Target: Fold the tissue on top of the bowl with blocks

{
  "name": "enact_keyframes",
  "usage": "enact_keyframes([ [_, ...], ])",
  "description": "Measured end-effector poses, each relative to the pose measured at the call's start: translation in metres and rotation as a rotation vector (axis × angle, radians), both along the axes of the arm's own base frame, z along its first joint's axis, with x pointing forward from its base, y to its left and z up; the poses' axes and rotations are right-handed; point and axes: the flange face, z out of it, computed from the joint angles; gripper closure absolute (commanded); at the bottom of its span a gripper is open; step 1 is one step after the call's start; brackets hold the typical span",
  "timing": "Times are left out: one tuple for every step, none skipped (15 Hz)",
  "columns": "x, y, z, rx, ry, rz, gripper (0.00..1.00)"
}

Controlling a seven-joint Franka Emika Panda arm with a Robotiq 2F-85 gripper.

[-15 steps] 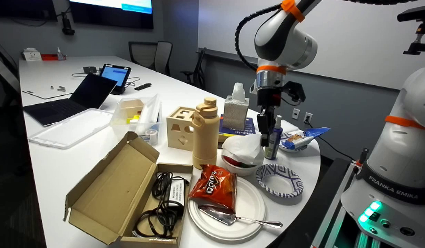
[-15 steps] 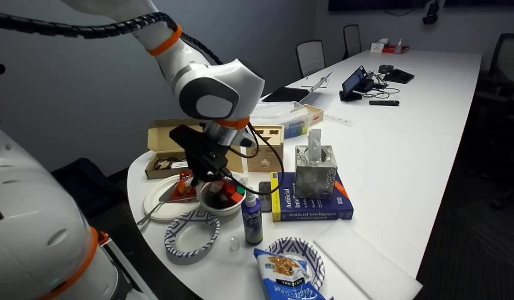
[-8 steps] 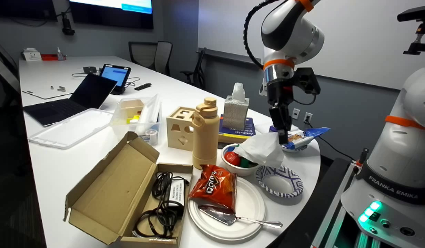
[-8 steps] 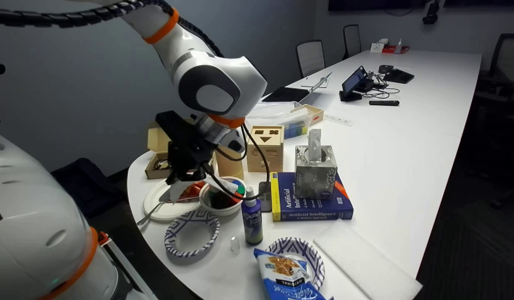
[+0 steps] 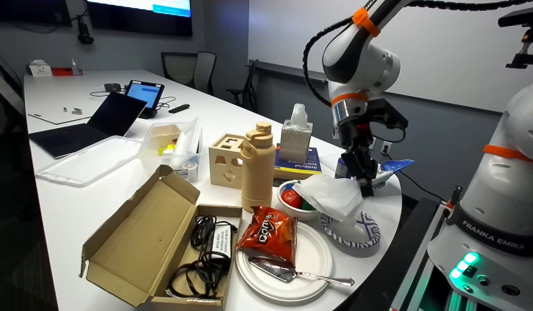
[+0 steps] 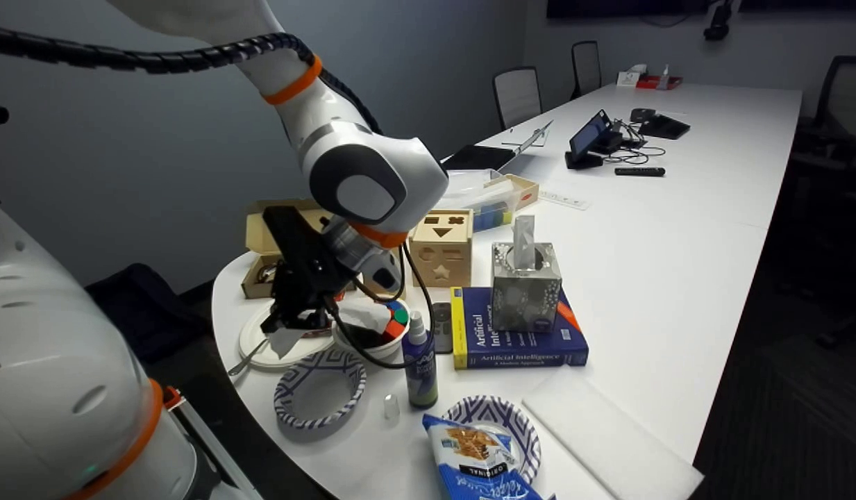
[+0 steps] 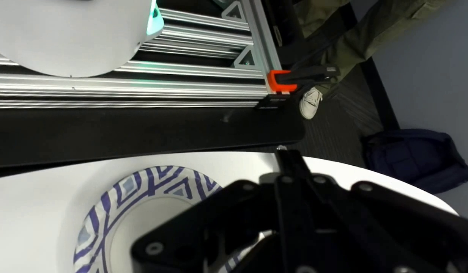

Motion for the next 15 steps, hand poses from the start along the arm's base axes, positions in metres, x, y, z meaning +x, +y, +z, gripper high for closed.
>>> enact_keyframes([
  [-0.001,-0.001,-0.007,-0.016,0.021,-0.015,1.0],
  [-0.001,-0.002,-0.014,-0.034,0.036,-0.03,1.0],
  [0.0,-0.002,-0.019,-0.054,0.046,-0.046,1.0],
  [0.001,-0.003,-0.024,-0.077,0.049,-0.063,1.0],
  [0.002,-0.003,-0.028,-0.098,0.052,-0.079,1.0],
  [0.003,-0.003,-0.031,-0.118,0.054,-0.094,1.0],
  [0.004,-0.003,-0.034,-0.138,0.06,-0.11,1.0],
  [0.005,-0.003,-0.037,-0.156,0.064,-0.124,1.0],
  [0.005,-0.003,-0.04,-0.174,0.068,-0.138,1.0],
  [0.006,-0.003,-0.042,-0.188,0.067,-0.149,1.0],
  [0.008,-0.004,-0.044,-0.202,0.062,-0.159,1.0],
  [0.009,-0.004,-0.044,-0.213,0.055,-0.169,1.0],
  [0.012,-0.004,-0.044,-0.223,0.044,-0.178,1.0],
  [0.014,-0.005,-0.044,-0.232,0.035,-0.187,1.0],
  [0.016,-0.006,-0.043,-0.238,0.025,-0.195,1.0],
])
